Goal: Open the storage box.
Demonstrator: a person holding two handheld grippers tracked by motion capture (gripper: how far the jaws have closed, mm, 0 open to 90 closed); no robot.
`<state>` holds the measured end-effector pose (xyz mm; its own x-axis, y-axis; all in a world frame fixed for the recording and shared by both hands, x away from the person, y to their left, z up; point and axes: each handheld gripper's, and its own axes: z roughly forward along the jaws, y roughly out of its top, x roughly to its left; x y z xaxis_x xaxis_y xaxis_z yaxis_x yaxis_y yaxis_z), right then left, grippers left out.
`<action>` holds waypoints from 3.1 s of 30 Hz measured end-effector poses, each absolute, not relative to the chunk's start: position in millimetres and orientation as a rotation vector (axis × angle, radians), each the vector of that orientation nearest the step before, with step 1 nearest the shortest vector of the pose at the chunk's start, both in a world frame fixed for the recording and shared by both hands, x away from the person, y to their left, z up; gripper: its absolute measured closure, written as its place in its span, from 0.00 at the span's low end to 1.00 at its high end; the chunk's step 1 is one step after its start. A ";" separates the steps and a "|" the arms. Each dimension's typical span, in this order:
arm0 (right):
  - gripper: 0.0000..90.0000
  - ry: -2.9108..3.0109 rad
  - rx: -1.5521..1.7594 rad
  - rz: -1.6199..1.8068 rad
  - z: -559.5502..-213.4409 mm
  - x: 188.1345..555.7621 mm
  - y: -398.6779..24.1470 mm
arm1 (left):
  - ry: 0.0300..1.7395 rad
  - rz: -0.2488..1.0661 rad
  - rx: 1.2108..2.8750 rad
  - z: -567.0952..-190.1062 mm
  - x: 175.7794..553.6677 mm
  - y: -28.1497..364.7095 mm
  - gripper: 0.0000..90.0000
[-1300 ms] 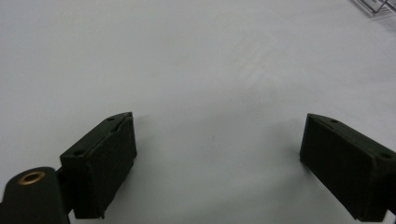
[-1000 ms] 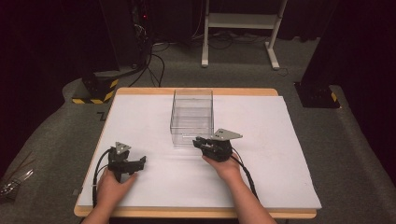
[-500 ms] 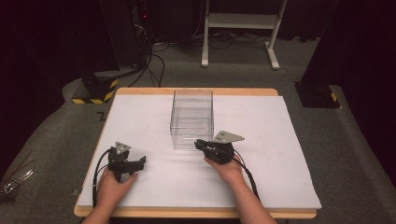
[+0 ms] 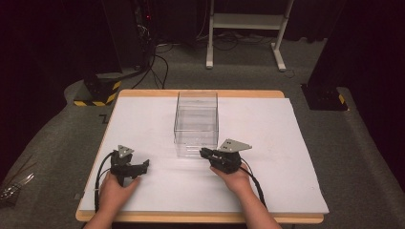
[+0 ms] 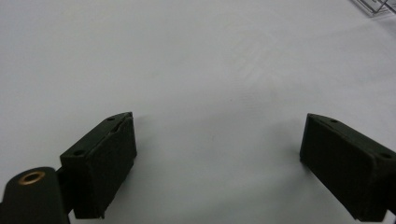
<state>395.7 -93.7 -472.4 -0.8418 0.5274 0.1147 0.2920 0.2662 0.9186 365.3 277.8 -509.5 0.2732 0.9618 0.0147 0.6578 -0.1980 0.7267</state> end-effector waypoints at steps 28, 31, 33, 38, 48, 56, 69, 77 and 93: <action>0.92 2.360 0.707 1.627 -472.5 357.5 -98.0 | 1.455 0.643 1.938 -509.5 365.0 277.6 0.12; 0.92 2.371 0.696 1.624 -471.9 352.3 -98.8 | 1.455 0.643 1.938 -509.4 365.1 277.7 0.12; 0.92 2.378 0.690 1.621 -471.5 348.9 -99.7 | 1.455 0.643 1.938 -509.4 365.1 277.7 0.12; 0.92 2.403 0.666 1.609 -471.3 339.7 -101.6 | 1.455 0.643 1.938 -509.4 365.1 277.7 0.12; 0.93 2.427 0.633 1.619 -474.4 321.2 -106.8 | 1.457 0.642 1.936 -509.5 365.1 277.5 0.12; 0.84 2.388 0.669 1.648 -473.5 316.9 -114.6 | 1.456 0.642 1.937 -509.5 365.1 277.6 0.12; 0.84 2.191 0.696 1.680 -449.4 319.8 -149.8 | 1.456 0.643 1.936 -509.6 365.2 277.6 0.12; 0.83 2.085 0.800 1.645 -448.7 333.0 -177.8 | 1.454 0.645 1.938 -509.5 365.2 277.8 0.12; 0.78 1.952 0.989 1.437 -456.9 346.8 -224.5 | 1.455 0.644 1.937 -509.5 365.2 277.7 0.12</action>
<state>346.8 -224.5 -456.9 -0.5998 0.8000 0.0140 0.2509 0.1715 0.9527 365.2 277.7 -509.5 0.2727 0.9620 0.0140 0.6573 -0.1970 0.7274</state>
